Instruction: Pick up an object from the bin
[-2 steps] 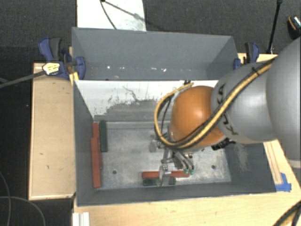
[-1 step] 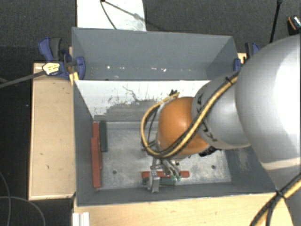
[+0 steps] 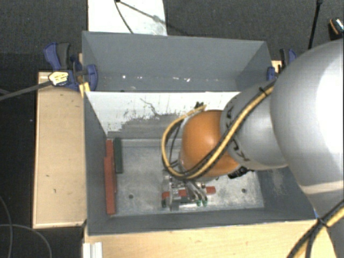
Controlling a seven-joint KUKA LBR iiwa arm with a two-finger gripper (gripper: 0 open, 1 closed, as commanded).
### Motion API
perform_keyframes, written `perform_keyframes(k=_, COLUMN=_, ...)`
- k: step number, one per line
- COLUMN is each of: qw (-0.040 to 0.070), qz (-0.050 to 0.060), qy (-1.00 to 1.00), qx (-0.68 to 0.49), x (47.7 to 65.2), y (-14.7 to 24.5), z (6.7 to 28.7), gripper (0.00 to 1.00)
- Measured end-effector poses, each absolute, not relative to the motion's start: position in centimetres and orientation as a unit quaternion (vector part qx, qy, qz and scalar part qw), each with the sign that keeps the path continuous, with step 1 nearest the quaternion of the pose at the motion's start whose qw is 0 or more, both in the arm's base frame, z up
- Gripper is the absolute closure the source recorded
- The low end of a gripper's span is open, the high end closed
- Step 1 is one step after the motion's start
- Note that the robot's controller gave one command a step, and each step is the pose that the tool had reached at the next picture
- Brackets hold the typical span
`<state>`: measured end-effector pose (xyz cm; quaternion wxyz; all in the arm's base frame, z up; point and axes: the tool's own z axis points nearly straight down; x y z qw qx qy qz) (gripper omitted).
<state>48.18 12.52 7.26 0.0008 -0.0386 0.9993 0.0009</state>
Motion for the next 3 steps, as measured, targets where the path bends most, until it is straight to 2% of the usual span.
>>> perform_keyframes(k=1, qw=0.008, qz=0.001, qy=0.999, qx=-0.036, x=59.4, y=12.6, z=23.1, gripper=1.00)
perform_keyframes(k=2, qw=-0.001, qz=0.001, qy=0.996, qx=0.085, x=56.5, y=17.6, z=19.3, gripper=1.00)
perform_keyframes(k=3, qw=-0.001, qz=0.000, qy=0.995, qx=0.095, x=56.5, y=18.9, z=16.1, gripper=1.00)
